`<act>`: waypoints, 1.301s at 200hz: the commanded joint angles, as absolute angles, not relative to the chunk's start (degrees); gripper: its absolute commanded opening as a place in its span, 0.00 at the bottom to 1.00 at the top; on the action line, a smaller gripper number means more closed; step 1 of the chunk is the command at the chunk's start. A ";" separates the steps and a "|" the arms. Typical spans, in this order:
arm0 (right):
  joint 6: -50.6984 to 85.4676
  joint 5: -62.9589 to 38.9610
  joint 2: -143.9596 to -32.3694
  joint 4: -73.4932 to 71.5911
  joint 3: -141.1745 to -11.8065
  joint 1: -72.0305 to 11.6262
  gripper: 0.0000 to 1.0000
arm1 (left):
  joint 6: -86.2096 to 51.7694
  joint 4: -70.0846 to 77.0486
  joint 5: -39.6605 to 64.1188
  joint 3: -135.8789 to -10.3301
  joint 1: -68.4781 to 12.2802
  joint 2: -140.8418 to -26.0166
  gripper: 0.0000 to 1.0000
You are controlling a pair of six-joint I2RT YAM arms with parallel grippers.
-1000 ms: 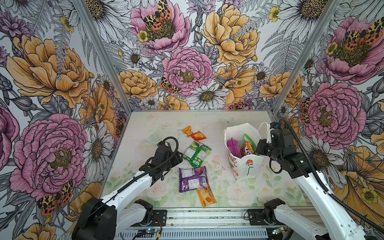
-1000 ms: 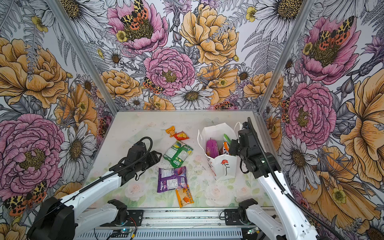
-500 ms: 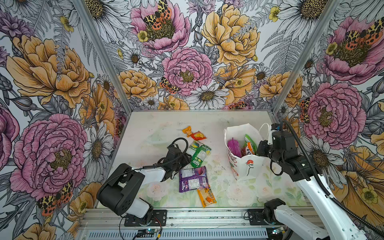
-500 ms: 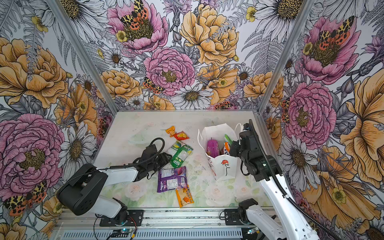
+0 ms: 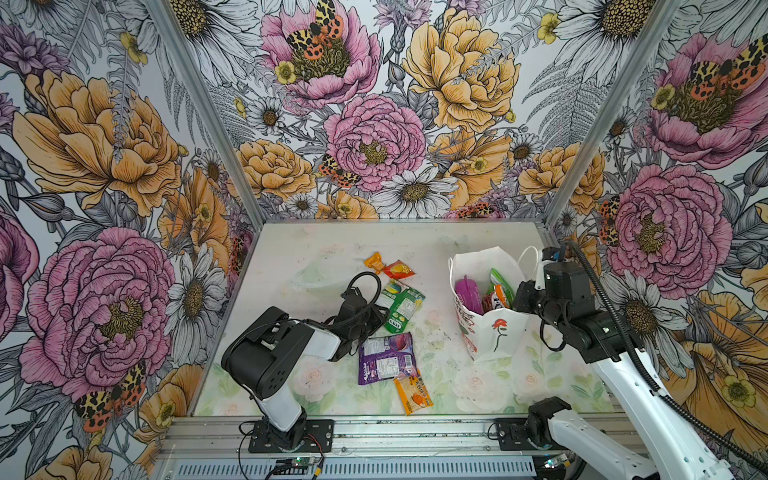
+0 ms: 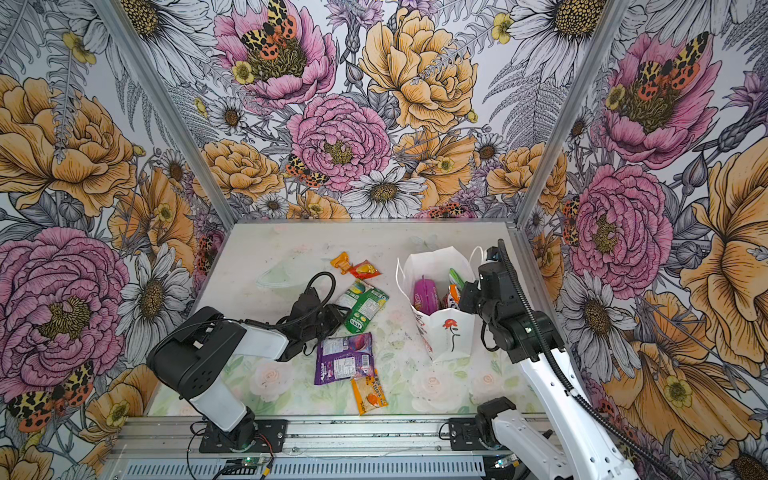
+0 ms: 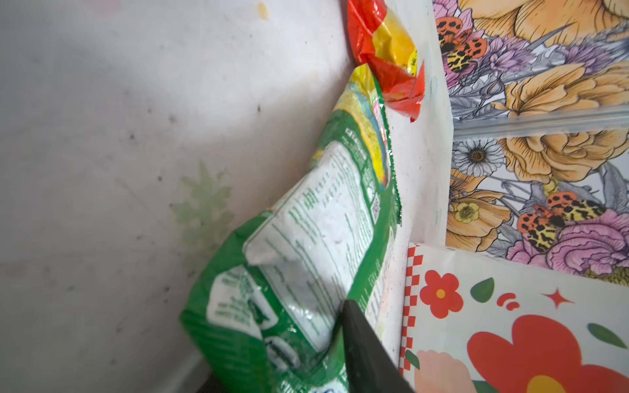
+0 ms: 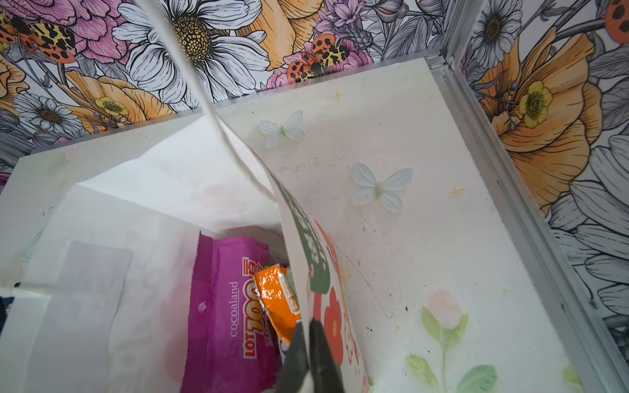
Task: Place the snacks into the paper bag
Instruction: Pick up the snack from the center of the table.
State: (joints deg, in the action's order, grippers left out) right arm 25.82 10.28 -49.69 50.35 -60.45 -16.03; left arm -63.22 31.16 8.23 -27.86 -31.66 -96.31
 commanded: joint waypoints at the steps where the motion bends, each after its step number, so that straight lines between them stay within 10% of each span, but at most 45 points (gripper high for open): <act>1: 25.89 10.79 -48.53 46.23 -60.64 -15.62 0.00 | -62.90 30.62 8.72 -27.65 -31.82 -97.38 0.28; 129: 25.50 11.04 -48.15 46.14 -60.64 -15.54 0.00 | -59.70 28.77 5.63 -24.08 -31.55 -85.89 0.01; 260: 23.73 8.14 -51.26 46.32 -61.84 -17.75 0.00 | -45.59 -14.88 6.33 -41.39 -27.51 -52.33 0.00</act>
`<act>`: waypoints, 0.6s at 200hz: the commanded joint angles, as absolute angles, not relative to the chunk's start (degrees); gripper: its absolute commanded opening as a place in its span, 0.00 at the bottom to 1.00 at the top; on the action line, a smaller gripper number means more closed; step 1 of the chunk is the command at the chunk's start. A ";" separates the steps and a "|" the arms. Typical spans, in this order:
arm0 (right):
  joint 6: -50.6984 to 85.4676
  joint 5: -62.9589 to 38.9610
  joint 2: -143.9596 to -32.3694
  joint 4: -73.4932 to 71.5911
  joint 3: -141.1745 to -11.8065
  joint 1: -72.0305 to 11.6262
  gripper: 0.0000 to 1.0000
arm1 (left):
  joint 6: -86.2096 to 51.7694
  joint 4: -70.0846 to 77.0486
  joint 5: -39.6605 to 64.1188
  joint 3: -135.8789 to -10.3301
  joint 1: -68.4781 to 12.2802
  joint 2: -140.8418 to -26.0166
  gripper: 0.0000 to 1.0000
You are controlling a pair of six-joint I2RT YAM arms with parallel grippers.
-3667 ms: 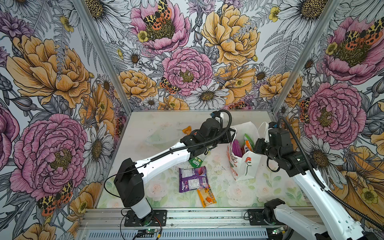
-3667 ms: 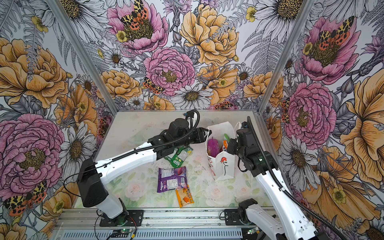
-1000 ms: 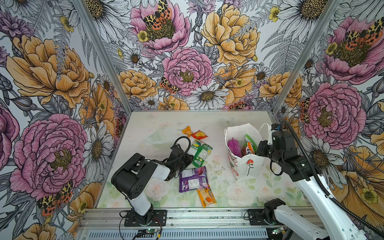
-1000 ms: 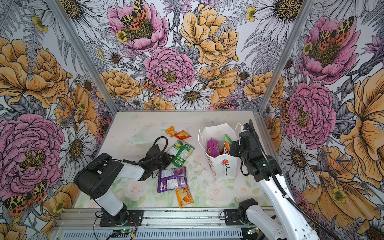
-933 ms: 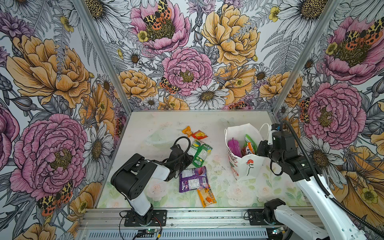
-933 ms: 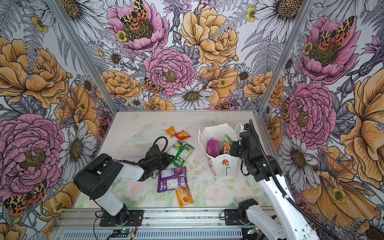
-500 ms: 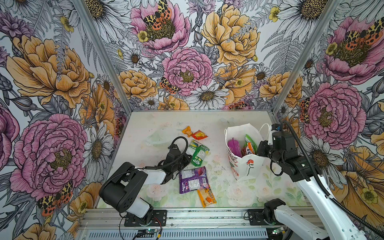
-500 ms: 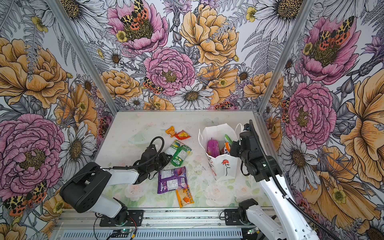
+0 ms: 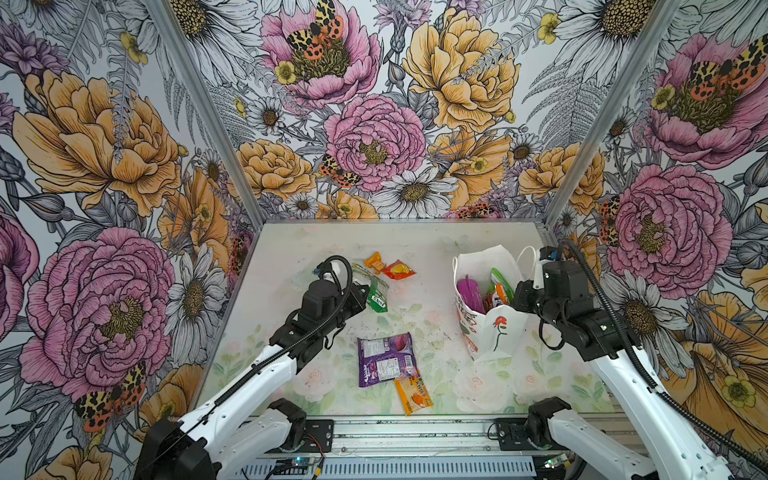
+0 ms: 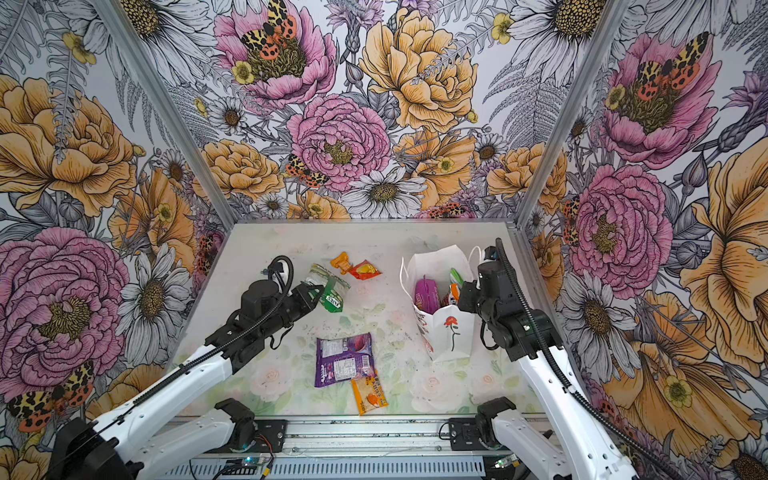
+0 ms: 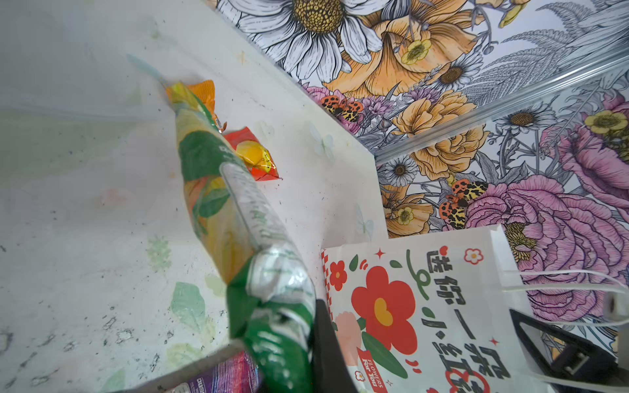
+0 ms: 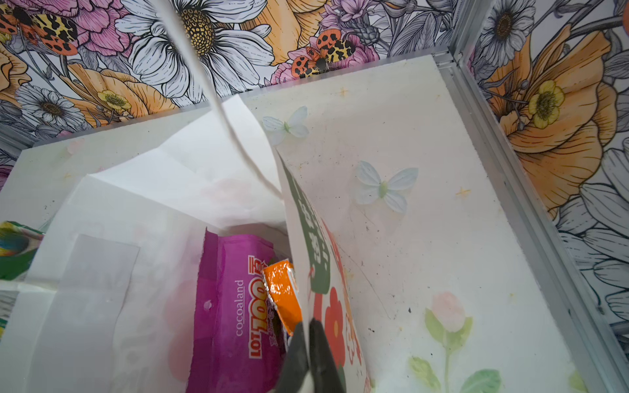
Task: Place the snacks into the paper bag
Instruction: Pick up the snack from the center of the table.
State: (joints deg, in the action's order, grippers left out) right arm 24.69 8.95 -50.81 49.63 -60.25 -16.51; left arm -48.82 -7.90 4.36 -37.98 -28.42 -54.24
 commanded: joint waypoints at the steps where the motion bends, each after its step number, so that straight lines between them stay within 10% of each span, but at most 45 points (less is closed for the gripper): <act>1: 23.69 8.16 -51.34 46.32 -61.86 -17.84 0.00 | -45.56 -14.95 6.42 -41.48 -27.51 -52.27 0.00; 120: 23.64 10.54 -56.08 47.02 -68.15 -27.35 0.00 | -39.04 -23.92 8.88 -77.94 -36.45 -62.95 0.00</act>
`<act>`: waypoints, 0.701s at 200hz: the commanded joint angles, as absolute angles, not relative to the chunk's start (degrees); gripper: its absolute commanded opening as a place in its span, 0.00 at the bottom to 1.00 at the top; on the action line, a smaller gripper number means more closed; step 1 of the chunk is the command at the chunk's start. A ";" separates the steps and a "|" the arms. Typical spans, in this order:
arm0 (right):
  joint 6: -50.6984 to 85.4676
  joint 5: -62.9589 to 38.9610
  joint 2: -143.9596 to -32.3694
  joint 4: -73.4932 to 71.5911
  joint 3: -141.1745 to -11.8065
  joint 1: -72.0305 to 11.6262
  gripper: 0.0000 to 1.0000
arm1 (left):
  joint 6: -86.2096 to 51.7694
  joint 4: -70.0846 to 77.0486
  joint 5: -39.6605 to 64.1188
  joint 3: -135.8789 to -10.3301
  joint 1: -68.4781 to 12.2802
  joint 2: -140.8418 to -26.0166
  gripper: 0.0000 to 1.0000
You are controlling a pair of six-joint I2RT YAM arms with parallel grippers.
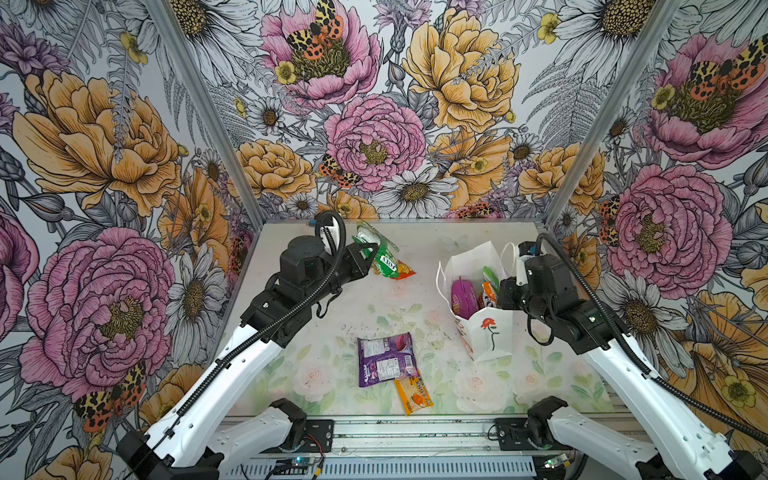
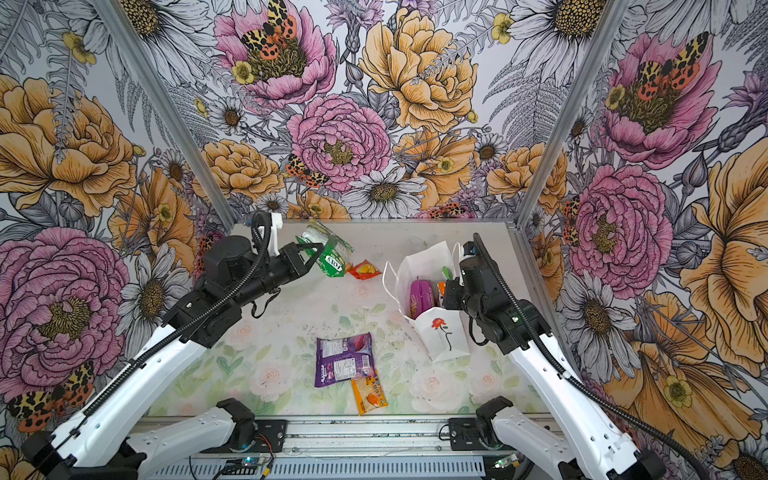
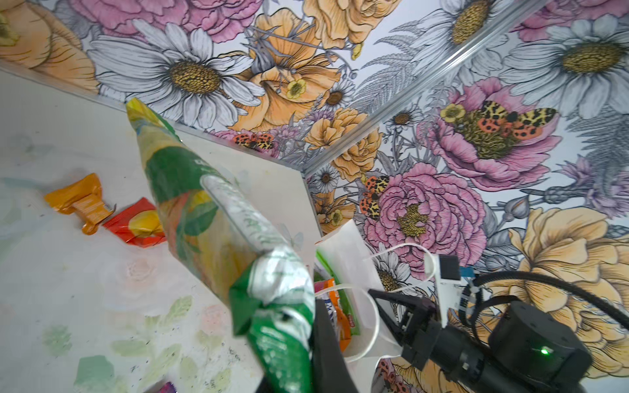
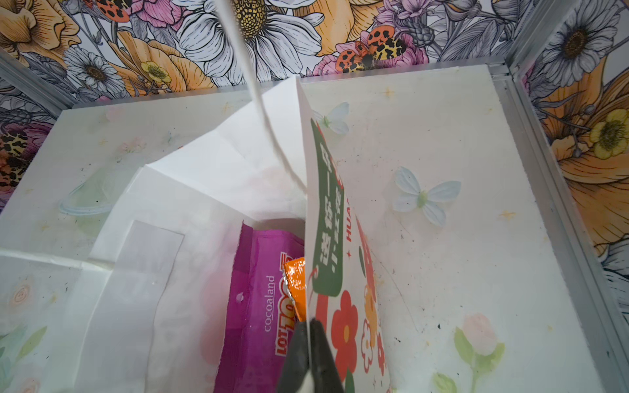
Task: Place the snacks into the paper bag
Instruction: Place the snack in the paper bag.
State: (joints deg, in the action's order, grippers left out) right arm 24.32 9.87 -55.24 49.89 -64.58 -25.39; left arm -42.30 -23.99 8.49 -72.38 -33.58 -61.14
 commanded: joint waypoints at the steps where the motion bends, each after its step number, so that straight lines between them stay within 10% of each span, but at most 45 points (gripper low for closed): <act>1: 23.69 10.54 -56.17 47.02 -68.18 -27.43 0.00 | -39.03 -23.91 8.70 -78.17 -36.64 -63.07 0.00; 140: 24.61 12.36 -53.58 46.58 -66.67 -26.80 0.00 | -39.24 -19.42 12.97 -88.00 -51.58 -77.53 0.00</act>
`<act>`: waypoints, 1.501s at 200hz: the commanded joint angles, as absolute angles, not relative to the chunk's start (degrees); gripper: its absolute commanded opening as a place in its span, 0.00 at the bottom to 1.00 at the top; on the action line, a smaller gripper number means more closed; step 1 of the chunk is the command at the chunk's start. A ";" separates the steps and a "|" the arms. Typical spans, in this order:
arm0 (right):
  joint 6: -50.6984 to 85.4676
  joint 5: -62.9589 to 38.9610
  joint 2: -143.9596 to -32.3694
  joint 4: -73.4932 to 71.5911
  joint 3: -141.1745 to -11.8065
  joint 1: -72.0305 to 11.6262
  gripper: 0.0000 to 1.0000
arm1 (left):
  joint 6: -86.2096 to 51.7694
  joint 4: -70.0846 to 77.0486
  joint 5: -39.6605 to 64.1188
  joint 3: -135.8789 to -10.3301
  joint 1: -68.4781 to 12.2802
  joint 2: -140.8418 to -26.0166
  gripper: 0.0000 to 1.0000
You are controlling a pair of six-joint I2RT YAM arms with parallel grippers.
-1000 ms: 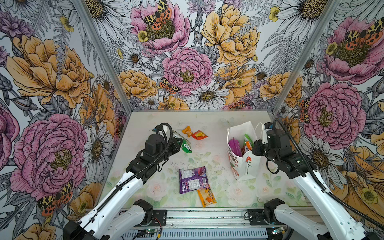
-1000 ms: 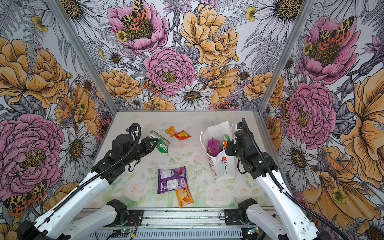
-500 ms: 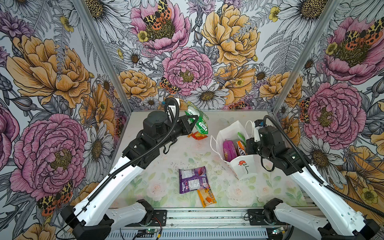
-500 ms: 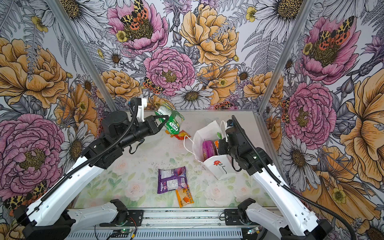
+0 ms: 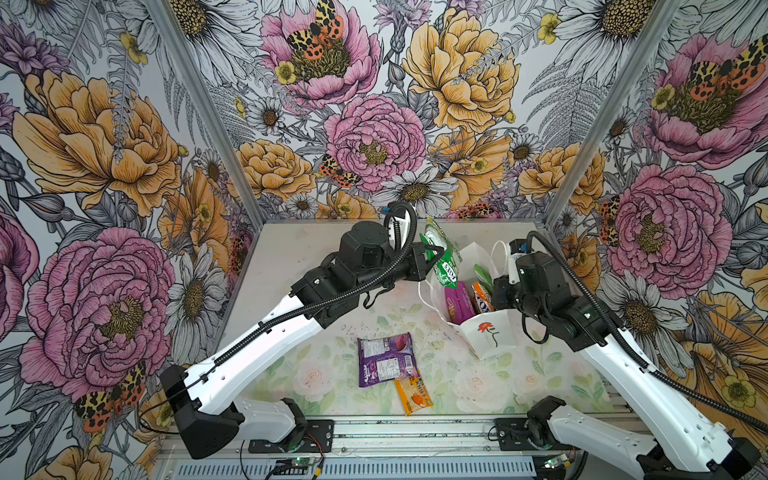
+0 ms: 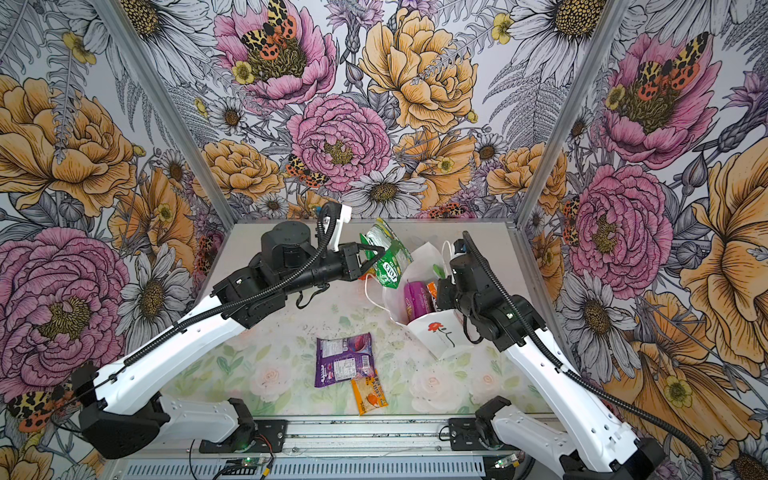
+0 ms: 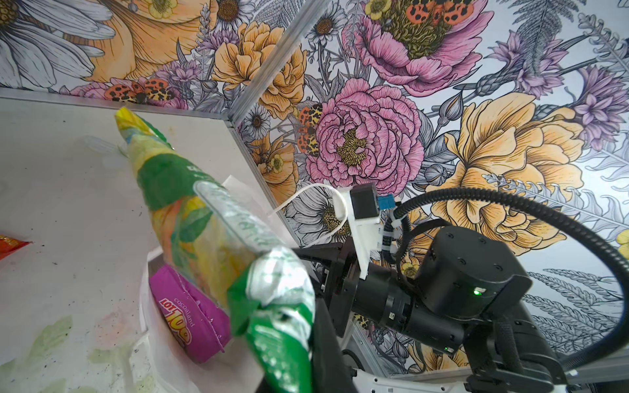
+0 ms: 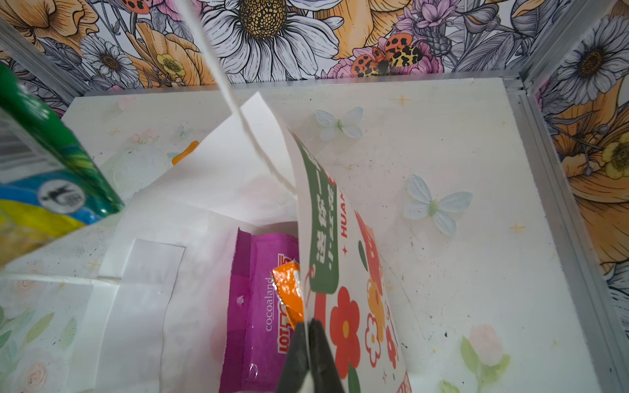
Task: Place the snacks into the paper bag
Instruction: Place the snack in the paper bag.
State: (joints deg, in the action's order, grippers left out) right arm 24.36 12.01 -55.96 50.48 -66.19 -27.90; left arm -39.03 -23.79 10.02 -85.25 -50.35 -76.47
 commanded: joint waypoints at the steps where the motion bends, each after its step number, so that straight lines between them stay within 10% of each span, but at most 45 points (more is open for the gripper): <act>1: 24.61 12.33 -53.55 46.58 -66.64 -26.76 0.00 | -39.18 -19.42 13.03 -88.03 -51.63 -77.66 0.00; 300: 25.92 10.18 -50.66 45.53 -63.59 -21.51 0.00 | -46.91 -10.37 12.66 -85.61 -58.98 -91.80 0.00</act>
State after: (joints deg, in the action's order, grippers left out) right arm 24.80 9.80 -52.49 49.21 -63.31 -22.04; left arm -45.32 -15.99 11.66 -86.83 -60.34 -92.88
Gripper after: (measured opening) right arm 0.047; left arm 0.047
